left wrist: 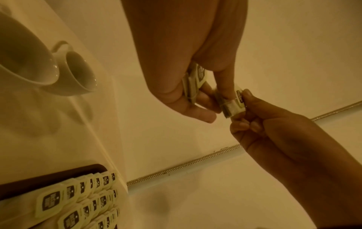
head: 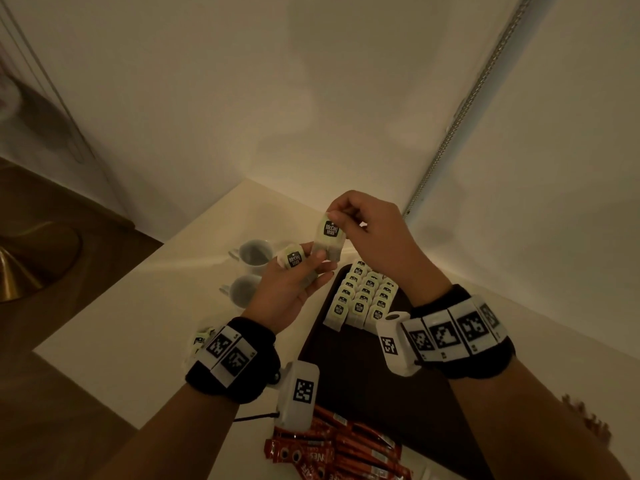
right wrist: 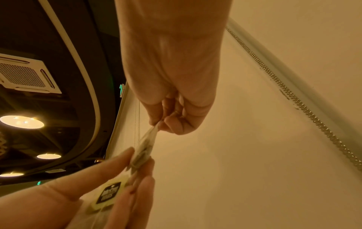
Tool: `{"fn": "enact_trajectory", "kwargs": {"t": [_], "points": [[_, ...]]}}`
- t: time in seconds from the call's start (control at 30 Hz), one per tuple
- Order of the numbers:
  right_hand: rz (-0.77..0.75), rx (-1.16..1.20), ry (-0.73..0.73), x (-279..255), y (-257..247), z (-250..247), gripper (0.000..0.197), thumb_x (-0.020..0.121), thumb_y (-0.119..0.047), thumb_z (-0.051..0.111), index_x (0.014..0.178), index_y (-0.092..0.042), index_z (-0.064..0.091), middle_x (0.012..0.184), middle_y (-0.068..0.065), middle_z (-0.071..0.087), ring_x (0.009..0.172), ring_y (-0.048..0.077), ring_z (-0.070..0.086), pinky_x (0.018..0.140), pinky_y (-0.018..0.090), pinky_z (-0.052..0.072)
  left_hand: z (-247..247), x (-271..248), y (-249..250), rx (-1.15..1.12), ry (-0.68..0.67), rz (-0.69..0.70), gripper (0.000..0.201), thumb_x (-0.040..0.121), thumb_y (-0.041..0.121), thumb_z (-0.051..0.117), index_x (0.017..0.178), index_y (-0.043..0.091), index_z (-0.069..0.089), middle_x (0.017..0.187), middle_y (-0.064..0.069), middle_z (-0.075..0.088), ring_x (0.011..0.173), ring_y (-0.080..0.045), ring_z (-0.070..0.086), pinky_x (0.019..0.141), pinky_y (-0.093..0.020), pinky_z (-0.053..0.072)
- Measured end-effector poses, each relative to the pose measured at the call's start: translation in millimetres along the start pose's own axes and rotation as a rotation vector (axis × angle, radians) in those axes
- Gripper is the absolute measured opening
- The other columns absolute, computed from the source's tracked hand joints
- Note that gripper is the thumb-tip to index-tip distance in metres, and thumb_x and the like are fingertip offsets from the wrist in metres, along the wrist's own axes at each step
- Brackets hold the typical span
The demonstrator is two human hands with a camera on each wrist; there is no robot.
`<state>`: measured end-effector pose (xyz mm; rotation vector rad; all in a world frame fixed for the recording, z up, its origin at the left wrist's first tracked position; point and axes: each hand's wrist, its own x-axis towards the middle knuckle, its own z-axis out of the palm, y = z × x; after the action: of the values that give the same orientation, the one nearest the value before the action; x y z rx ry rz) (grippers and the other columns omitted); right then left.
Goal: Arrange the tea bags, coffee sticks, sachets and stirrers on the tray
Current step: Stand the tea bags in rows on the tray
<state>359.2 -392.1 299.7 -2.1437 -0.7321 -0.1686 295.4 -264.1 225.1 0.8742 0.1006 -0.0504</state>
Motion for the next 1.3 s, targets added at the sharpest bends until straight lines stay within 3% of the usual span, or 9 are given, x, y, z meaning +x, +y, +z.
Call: {"fn": "enact_trajectory", "kwargs": {"t": [0.27, 0.4, 0.57, 0.73, 0.8, 0.93, 1.03, 1.1, 1.3], "points": [[-0.001, -0.001, 0.021, -6.7, 3.8, 1.1, 0.007, 0.09, -0.013, 0.06, 0.087, -0.009, 0.064, 0.072, -0.015, 0.057, 0.064, -0.002, 0.052, 0.063, 0.009, 0.042, 7.1, -0.4, -5.2, -0.012, -0.065, -0.012, 0.022, 0.078, 0.017, 0.06, 0.1, 0.014, 0.062, 0.097, -0.002, 0.072, 0.09, -0.015, 0.069, 0.078, -0.025, 0.056], [0.0, 0.003, 0.03, -10.7, 7.3, 0.3, 0.006, 0.09, -0.013, 0.06, 0.086, -0.009, 0.064, 0.071, -0.016, 0.057, 0.065, -0.005, 0.053, 0.064, 0.007, 0.041, 8.2, -0.5, -8.9, -0.012, -0.037, -0.006, 0.014, 0.076, 0.014, 0.061, 0.09, 0.015, 0.062, 0.085, -0.001, 0.073, 0.079, -0.013, 0.069, 0.074, -0.022, 0.057], [0.082, 0.064, 0.048, -20.5, 20.8, -9.1, 0.003, 0.089, -0.011, 0.061, 0.087, -0.011, 0.062, 0.072, -0.012, 0.06, 0.059, 0.0, 0.057, 0.057, 0.01, 0.045, -3.0, 1.1, -12.8, -0.035, 0.062, -0.084, 0.033, 0.078, 0.035, 0.059, 0.103, 0.014, 0.062, 0.097, -0.003, 0.073, 0.088, -0.018, 0.069, 0.077, -0.026, 0.057], [0.282, -0.131, -0.132, -47.5, 69.6, -10.8, 0.009, 0.089, -0.007, 0.059, 0.097, -0.009, 0.064, 0.087, -0.002, 0.063, 0.078, 0.009, 0.059, 0.066, 0.006, 0.042, -25.8, 4.3, -3.7, -0.193, 0.201, -0.194, 0.05, 0.098, 0.049, 0.033, 0.11, 0.01, 0.06, 0.111, -0.012, 0.069, 0.094, -0.025, 0.069, 0.074, -0.032, 0.059], [0.366, -0.203, -0.244, -61.4, 92.7, -2.4, 0.012, 0.091, -0.009, 0.058, 0.101, -0.007, 0.064, 0.095, 0.004, 0.065, 0.083, 0.011, 0.057, 0.07, 0.011, 0.041, -29.3, 3.8, 0.7, -0.198, 0.208, -0.191, 0.056, 0.098, 0.053, 0.029, 0.113, 0.008, 0.059, 0.109, -0.013, 0.07, 0.095, -0.026, 0.069, 0.074, -0.033, 0.059], [0.551, -0.214, -0.501, -87.3, 127.8, 20.9, 0.016, 0.091, -0.014, 0.058, 0.106, -0.012, 0.062, 0.103, 0.001, 0.061, 0.093, 0.012, 0.056, 0.076, 0.016, 0.043, -32.5, 2.7, 4.7, -0.188, 0.201, -0.198, 0.058, 0.098, 0.054, 0.027, 0.116, 0.008, 0.058, 0.109, -0.012, 0.07, 0.097, -0.027, 0.069, 0.075, -0.033, 0.059], [0.604, -0.222, -0.583, -100.5, 145.8, 39.1, 0.016, 0.09, -0.015, 0.06, 0.105, -0.011, 0.062, 0.108, 0.005, 0.061, 0.096, 0.015, 0.057, 0.079, 0.02, 0.047, -34.7, 3.0, 3.4, -0.168, 0.211, -0.211, 0.059, 0.097, 0.056, 0.028, 0.118, 0.008, 0.058, 0.112, -0.012, 0.07, 0.098, -0.027, 0.069, 0.077, -0.033, 0.059], [0.609, -0.247, -0.568, -103.4, 155.0, 49.5, 0.015, 0.089, -0.014, 0.061, 0.103, -0.008, 0.064, 0.107, 0.007, 0.062, 0.098, 0.017, 0.058, 0.086, 0.026, 0.047, -36.2, 3.0, 2.1, -0.161, 0.213, -0.22, 0.062, 0.096, 0.057, 0.028, 0.119, 0.008, 0.058, 0.115, -0.013, 0.068, 0.1, -0.028, 0.068, 0.078, -0.033, 0.059], [0.694, -0.249, -0.37, -92.5, 173.4, 65.2, 0.014, 0.089, -0.01, 0.061, 0.099, -0.002, 0.066, 0.108, 0.011, 0.065, 0.101, 0.021, 0.06, 0.083, 0.024, 0.046, -39.2, 4.6, 0.8, -0.134, 0.223, -0.23, 0.063, 0.096, 0.058, 0.026, 0.118, 0.008, 0.059, 0.116, -0.014, 0.068, 0.102, -0.029, 0.067, 0.079, -0.035, 0.058]]}}
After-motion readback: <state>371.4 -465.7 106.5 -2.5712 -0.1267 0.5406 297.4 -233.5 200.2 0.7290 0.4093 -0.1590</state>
